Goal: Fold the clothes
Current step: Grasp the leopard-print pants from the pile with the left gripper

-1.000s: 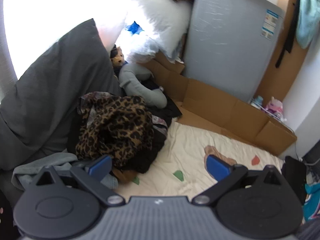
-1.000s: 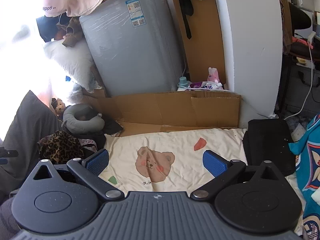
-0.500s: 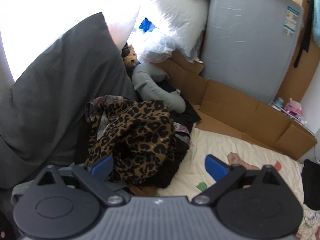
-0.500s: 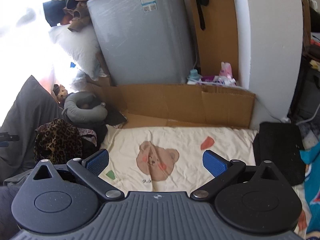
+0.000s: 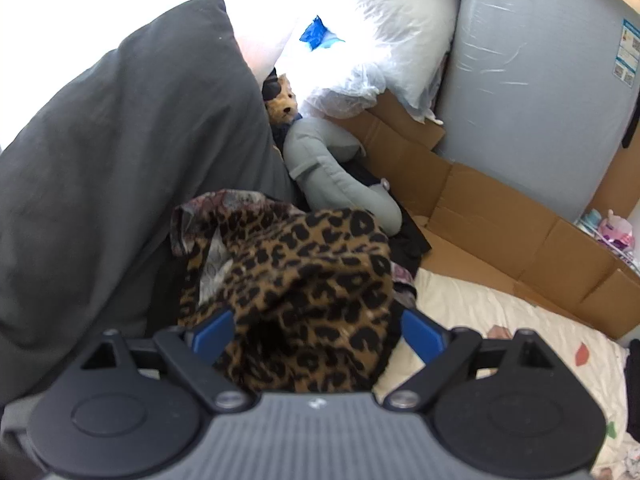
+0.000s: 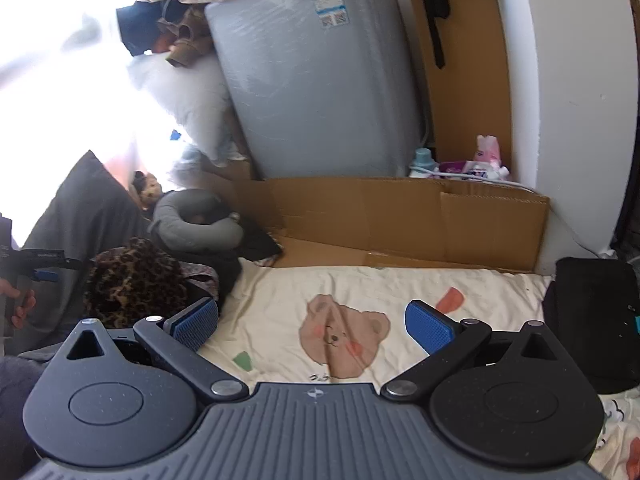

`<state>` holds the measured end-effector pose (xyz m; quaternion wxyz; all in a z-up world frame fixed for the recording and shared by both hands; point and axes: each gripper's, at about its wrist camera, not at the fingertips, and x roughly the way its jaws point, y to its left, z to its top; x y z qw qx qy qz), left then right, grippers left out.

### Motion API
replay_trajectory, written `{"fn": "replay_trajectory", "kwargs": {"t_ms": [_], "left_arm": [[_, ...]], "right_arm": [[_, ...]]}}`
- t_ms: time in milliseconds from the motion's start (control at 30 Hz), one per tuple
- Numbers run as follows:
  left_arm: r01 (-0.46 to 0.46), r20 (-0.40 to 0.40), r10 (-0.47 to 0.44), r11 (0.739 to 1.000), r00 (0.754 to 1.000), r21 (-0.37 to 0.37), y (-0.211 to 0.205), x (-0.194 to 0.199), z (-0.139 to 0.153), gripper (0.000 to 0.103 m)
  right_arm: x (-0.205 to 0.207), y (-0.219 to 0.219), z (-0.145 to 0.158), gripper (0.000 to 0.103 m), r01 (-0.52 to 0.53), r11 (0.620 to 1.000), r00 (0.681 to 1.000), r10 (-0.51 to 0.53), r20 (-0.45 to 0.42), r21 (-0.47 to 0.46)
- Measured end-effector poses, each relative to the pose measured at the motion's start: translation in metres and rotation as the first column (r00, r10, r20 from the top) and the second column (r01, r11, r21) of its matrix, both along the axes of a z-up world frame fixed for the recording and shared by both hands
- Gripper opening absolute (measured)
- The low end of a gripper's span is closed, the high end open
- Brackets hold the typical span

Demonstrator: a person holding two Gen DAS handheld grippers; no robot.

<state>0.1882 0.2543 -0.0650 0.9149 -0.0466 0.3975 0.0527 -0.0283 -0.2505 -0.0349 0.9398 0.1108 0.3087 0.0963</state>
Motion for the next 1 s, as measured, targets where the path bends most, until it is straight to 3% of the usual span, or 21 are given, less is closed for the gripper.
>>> {"fn": "replay_trajectory", "kwargs": {"t_ms": [267, 367, 567, 733, 1000], "left_arm": [[-0.013, -0.095, 0.014, 1.0, 0.995, 0.02, 0.026, 0.046, -0.052, 0.091], [-0.002, -0.147, 0.007, 0.999, 0.989, 0.033, 0.031, 0.059, -0.068, 0.086], [-0.006, -0.173, 0.01, 1.0, 0.985, 0.028, 0.037, 0.064, -0.083, 0.065], [0.022, -0.209, -0.022, 1.0, 0.978, 0.001, 0.038, 0.064, -0.088, 0.012], [0.083, -0.191, -0.095, 0.994, 0.977, -0.068, 0.019, 0.041, -0.075, 0.003]], "right_arm": [[0.002, -0.012, -0.017, 0.102, 0.051, 0.998, 0.997, -0.049, -0.053, 0.044], [0.003, -0.014, -0.027, 0.102, 0.066, 0.996, 0.994, -0.061, -0.087, 0.058], [0.005, -0.013, -0.043, 0.102, 0.082, 0.994, 0.989, -0.073, -0.133, 0.067], [0.008, -0.013, -0.046, 0.102, 0.108, 0.988, 0.983, -0.09, -0.158, 0.11], [0.006, -0.014, -0.033, 0.102, 0.103, 0.987, 0.982, -0.081, -0.169, 0.127]]}}
